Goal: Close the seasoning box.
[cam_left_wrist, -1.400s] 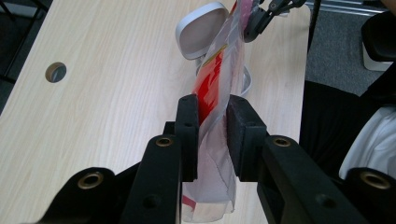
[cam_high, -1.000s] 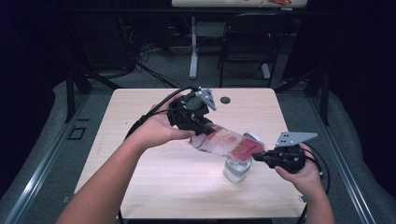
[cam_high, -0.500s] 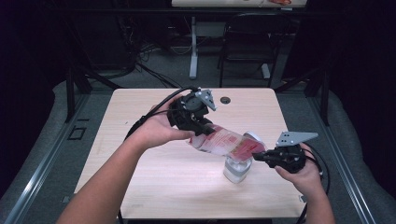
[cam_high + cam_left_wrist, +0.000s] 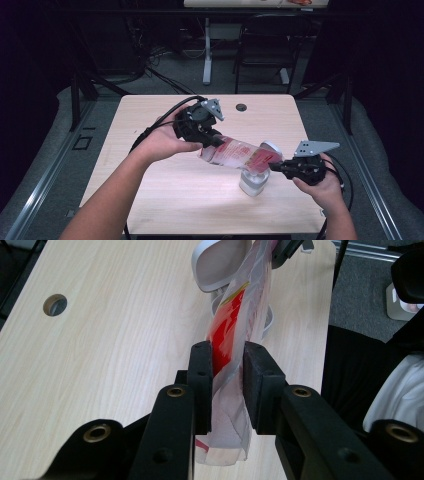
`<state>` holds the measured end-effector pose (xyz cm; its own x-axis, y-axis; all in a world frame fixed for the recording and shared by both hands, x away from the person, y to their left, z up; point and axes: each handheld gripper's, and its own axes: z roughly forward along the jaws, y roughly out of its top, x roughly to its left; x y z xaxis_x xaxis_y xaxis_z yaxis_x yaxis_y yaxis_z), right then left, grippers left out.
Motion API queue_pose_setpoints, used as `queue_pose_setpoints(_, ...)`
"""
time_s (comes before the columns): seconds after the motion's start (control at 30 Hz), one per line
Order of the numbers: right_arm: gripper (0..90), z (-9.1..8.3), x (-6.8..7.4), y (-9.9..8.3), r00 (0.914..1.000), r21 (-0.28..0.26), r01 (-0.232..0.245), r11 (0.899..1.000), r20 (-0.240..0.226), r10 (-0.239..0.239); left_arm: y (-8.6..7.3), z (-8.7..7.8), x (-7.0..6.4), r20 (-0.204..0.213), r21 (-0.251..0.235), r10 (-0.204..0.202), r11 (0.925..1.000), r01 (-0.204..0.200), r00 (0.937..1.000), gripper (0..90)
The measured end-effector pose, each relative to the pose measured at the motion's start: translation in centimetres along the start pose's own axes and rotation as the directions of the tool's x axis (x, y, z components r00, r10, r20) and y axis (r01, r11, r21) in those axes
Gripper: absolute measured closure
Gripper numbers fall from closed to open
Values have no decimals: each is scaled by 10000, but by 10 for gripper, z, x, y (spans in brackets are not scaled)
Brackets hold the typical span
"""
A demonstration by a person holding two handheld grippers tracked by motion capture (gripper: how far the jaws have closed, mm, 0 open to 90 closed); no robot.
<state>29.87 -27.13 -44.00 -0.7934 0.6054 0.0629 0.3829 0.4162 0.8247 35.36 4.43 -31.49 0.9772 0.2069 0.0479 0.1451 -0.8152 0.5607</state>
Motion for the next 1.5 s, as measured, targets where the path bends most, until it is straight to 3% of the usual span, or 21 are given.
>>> queue_pose_setpoints(0.43, 852, 1, 2, 2, 9998, -454, -86, 9989, -198, 77, -16, 2, 5, 76, -95, -267, 9996, 268, 9996, 759)
queue_pose_setpoints(0.57, 802, 1, 1, 2, 9997, -617, -166, 9980, -188, 155, -20, 3, 5, 108, -158, -281, 9995, 283, 9995, 761)
queue_pose_setpoints(0.8, 768, 3, -3, -2, 9963, -1097, -547, 9925, -721, 470, -29, 4, 7, 185, -318, -411, 9986, 416, 9990, 762)
queue_pose_setpoints(1.03, 731, 13, -2, -4, 9967, -676, -487, 9965, -680, 441, -38, 7, 9, 245, -397, -593, 9974, 602, 9979, 760)
queue_pose_setpoints(1.5, 724, 21, -2, -6, 9950, -533, -485, 9974, -896, 436, -59, 13, 13, 466, -617, -1012, 9927, 1040, 9938, 757)
